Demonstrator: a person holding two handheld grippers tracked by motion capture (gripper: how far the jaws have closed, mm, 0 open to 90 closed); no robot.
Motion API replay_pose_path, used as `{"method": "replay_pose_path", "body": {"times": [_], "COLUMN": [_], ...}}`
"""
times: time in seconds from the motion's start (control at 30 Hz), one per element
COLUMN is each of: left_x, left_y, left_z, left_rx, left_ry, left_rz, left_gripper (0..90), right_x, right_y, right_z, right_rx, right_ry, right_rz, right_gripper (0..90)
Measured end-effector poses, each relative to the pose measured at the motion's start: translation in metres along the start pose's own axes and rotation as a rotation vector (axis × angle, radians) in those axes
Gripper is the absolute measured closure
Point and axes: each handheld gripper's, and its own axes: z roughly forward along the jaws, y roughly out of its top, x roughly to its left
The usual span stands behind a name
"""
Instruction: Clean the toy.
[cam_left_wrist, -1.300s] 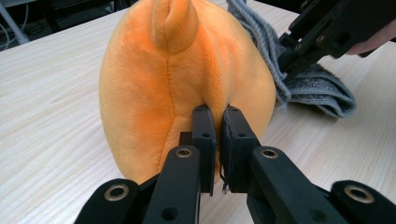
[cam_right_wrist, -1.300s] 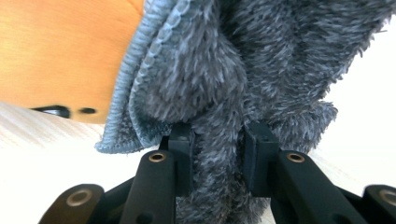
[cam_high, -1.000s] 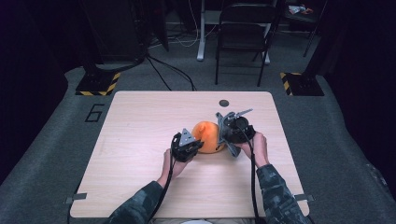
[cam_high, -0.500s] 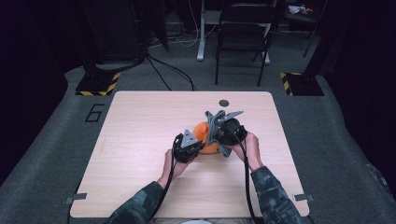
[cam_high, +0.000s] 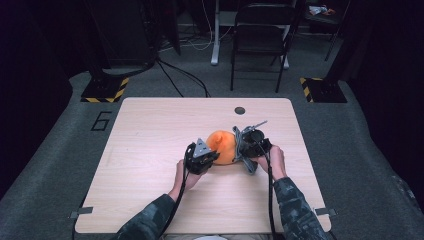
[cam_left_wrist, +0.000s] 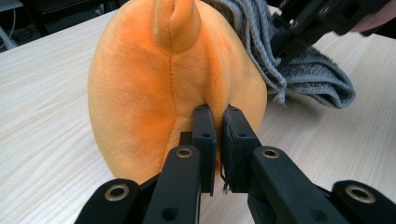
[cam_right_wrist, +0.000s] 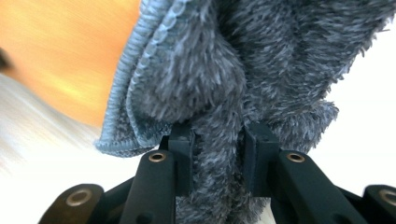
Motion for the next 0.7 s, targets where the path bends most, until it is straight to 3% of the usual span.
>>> {"method": "replay_pose_path", "body": {"times": [0.03, 0.17, 0.27, 0.33, 0.37, 0.4, 0.43, 0.47, 0.6, 0.7], "left_x": [0.000, 0.001, 0.003, 0.004, 0.004, 0.003, 0.004, 0.004, 0.003, 0.003], "left_y": [0.000, 0.000, 0.000, -0.001, -0.001, -0.001, -0.001, -0.001, -0.001, -0.002], "left_z": [0.000, -0.001, -0.001, -0.001, -0.001, -0.001, -0.001, -0.001, 0.000, 0.000], "left_rx": [0.006, 0.001, 0.000, -0.004, -0.008, -0.012, -0.007, -0.007, -0.016, -0.026], "left_ry": [-0.003, -0.003, -0.001, 0.000, 0.001, 0.004, -0.004, -0.004, 0.001, -0.002], "left_rz": [0.001, -0.001, -0.001, -0.009, -0.013, -0.014, -0.007, -0.007, -0.012, -0.019], "left_gripper": [84.8, 84.7, 84.7, 84.6, 84.5, 84.5, 84.5, 84.3, 84.1, 81.2], "right_x": [-0.003, -0.005, -0.007, -0.006, -0.002, -0.002, 0.005, 0.011, 0.027, 0.030], "right_y": [-0.003, -0.006, -0.004, 0.000, 0.005, 0.005, 0.010, 0.013, 0.017, 0.014], "right_z": [0.007, 0.014, 0.011, 0.000, -0.015, -0.015, -0.029, -0.035, -0.037, -0.017], "right_rx": [0.033, 0.078, 0.080, 0.043, -0.017, -0.017, -0.076, -0.114, -0.146, -0.129], "right_ry": [-0.020, -0.039, -0.055, -0.063, -0.062, -0.062, -0.034, -0.035, 0.000, -0.007], "right_rz": [-0.003, 0.001, -0.004, -0.002, -0.008, -0.008, -0.028, -0.039, -0.082, -0.076], "right_gripper": [68.7, 68.7, 68.7, 68.7, 68.8, 68.8, 68.7, 68.8, 68.8, 69.7]}}
